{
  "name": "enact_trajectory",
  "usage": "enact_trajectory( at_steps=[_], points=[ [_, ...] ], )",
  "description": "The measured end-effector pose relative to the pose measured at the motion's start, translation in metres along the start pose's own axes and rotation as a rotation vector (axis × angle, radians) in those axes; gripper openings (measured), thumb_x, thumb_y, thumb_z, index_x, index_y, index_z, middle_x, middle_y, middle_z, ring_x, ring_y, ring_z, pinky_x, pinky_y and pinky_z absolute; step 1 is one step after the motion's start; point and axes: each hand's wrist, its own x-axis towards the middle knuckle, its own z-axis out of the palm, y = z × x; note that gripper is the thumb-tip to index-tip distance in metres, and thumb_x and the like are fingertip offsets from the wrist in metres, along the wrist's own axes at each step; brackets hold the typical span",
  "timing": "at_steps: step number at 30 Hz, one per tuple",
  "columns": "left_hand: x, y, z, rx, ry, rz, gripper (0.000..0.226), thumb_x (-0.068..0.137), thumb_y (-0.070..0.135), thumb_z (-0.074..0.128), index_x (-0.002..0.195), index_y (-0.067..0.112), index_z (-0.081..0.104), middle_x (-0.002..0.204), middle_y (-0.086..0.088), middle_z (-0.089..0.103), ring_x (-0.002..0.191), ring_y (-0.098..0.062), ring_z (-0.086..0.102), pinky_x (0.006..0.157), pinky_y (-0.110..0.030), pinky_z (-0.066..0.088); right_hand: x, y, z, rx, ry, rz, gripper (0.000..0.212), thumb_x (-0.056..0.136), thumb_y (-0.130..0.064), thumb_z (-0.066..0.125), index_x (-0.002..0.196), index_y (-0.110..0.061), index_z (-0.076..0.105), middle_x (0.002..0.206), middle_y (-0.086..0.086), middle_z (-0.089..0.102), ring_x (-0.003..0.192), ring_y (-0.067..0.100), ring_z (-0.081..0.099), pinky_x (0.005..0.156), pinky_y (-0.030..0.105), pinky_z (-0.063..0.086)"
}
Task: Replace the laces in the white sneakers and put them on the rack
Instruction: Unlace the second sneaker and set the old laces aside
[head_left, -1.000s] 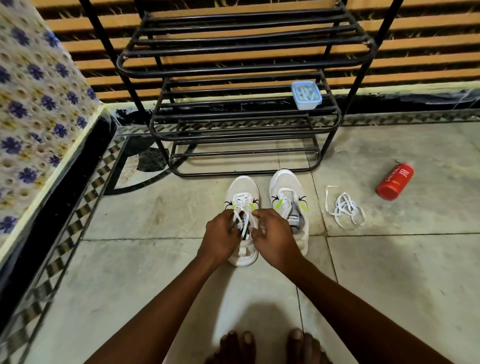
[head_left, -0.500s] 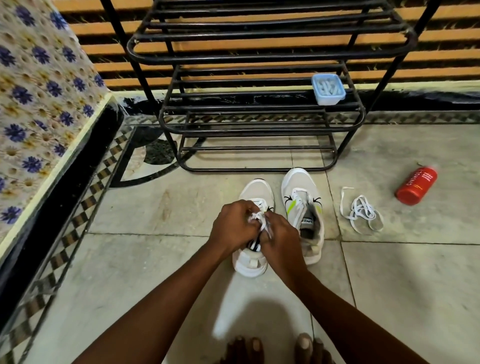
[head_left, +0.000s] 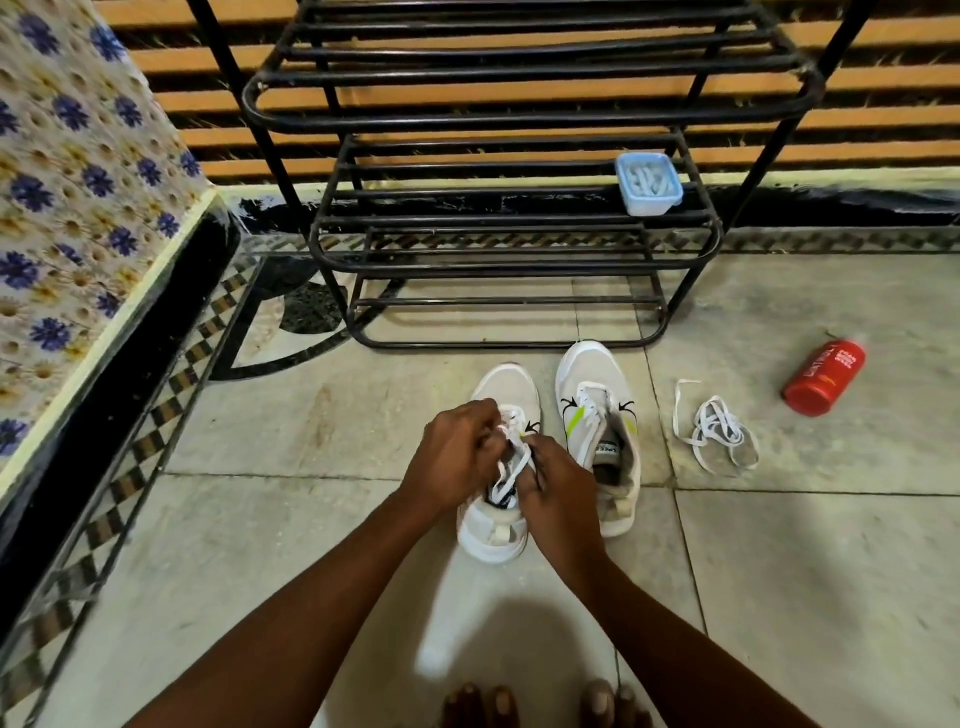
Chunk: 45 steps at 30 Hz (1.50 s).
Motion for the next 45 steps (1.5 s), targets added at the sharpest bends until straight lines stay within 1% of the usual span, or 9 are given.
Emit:
enact_trajectory(
  at_steps=[5,11,15,19,23,28,36,41,45],
  points=[
    [0.006,-0.011,0.006,-0.428,0.167,-0.488,0.02,0.084,0.008,0.068,0.072,0.018,0.057,0.076,0.007,0.074,0.073,-0.012,0.071,0.07,-0.038,0.057,-0.003,0.002,0.003,0.006,0.002,0.003,0.037,0.084,-0.011,0.06,0.119,-0.02,0.068,0.106,-0.001,0.072,0.099,0.018,0.067,0.089,0.035,0.053],
    [0.01,-0.007,-0.013,-0.473,-0.132,-0.21,0.018,0.082,0.01,0.068,0.088,0.025,0.075,0.087,0.002,0.076,0.084,-0.018,0.07,0.076,-0.03,0.051,-0.006,0.007,0.008,0.032,-0.014,0.018,0.037,0.086,-0.007,0.062,0.12,-0.023,0.068,0.107,-0.006,0.07,0.1,0.011,0.066,0.091,0.027,0.051],
    [0.017,0.0,-0.015,-0.092,-0.257,-0.132,0.013,0.085,0.019,0.078,0.084,0.032,0.079,0.088,0.012,0.064,0.085,-0.004,0.062,0.075,-0.03,0.051,-0.004,0.005,0.006,-0.009,0.01,-0.023,0.032,0.085,-0.007,0.061,0.113,-0.019,0.07,0.102,-0.004,0.071,0.095,0.009,0.064,0.086,0.006,0.04],
    [0.021,0.013,-0.017,0.164,-0.159,-0.087,0.02,0.089,0.017,0.067,0.086,0.036,0.072,0.096,0.017,0.058,0.091,0.0,0.057,0.071,-0.029,0.049,-0.005,-0.001,-0.003,-0.083,-0.008,-0.032,0.023,0.084,-0.003,0.065,0.085,-0.026,0.062,0.071,-0.014,0.058,0.067,0.004,0.053,0.065,0.013,0.033],
    [0.019,0.006,-0.014,-0.213,0.012,-0.276,0.011,0.091,0.028,0.059,0.081,0.031,0.061,0.091,0.018,0.075,0.09,-0.007,0.071,0.077,-0.039,0.058,-0.006,-0.01,-0.009,-0.09,0.037,-0.025,0.032,0.082,0.0,0.063,0.074,-0.028,0.049,0.059,-0.014,0.042,0.057,0.006,0.043,0.058,0.016,0.027],
    [0.016,0.004,-0.007,-0.674,0.223,-0.698,0.018,0.088,0.003,0.048,0.083,0.017,0.056,0.085,-0.012,0.075,0.07,-0.025,0.062,0.059,-0.03,0.042,-0.004,-0.009,-0.007,-0.166,-0.006,0.007,0.014,0.078,0.0,0.064,0.089,-0.009,0.067,0.076,0.008,0.066,0.068,0.026,0.059,0.064,0.02,0.03],
    [0.028,-0.007,-0.019,-0.027,-0.2,-0.173,0.018,0.074,0.029,0.092,0.089,0.032,0.082,0.092,0.012,0.058,0.097,-0.013,0.053,0.089,-0.027,0.044,0.003,-0.008,-0.009,-0.294,-0.11,-0.062,0.013,0.076,-0.009,0.064,0.088,-0.008,0.064,0.082,0.014,0.066,0.073,0.035,0.066,0.062,0.035,0.051],
    [0.022,-0.007,-0.007,0.11,0.06,-0.007,0.016,0.082,0.011,0.069,0.08,0.027,0.068,0.095,0.015,0.052,0.095,-0.015,0.049,0.076,-0.04,0.052,-0.001,-0.006,0.003,-0.275,-0.048,-0.089,0.049,0.065,0.005,0.078,0.113,-0.001,0.068,0.117,0.017,0.067,0.103,0.033,0.069,0.093,0.029,0.048],
    [0.027,0.002,-0.013,-0.445,0.469,-0.286,0.018,0.102,-0.001,0.046,0.088,0.01,0.05,0.083,0.007,0.073,0.077,-0.009,0.074,0.073,-0.03,0.059,0.0,-0.008,0.005,-0.253,-0.07,-0.099,0.048,0.069,0.005,0.072,0.117,-0.001,0.066,0.117,0.017,0.065,0.103,0.036,0.068,0.09,0.036,0.055]
  ],
)
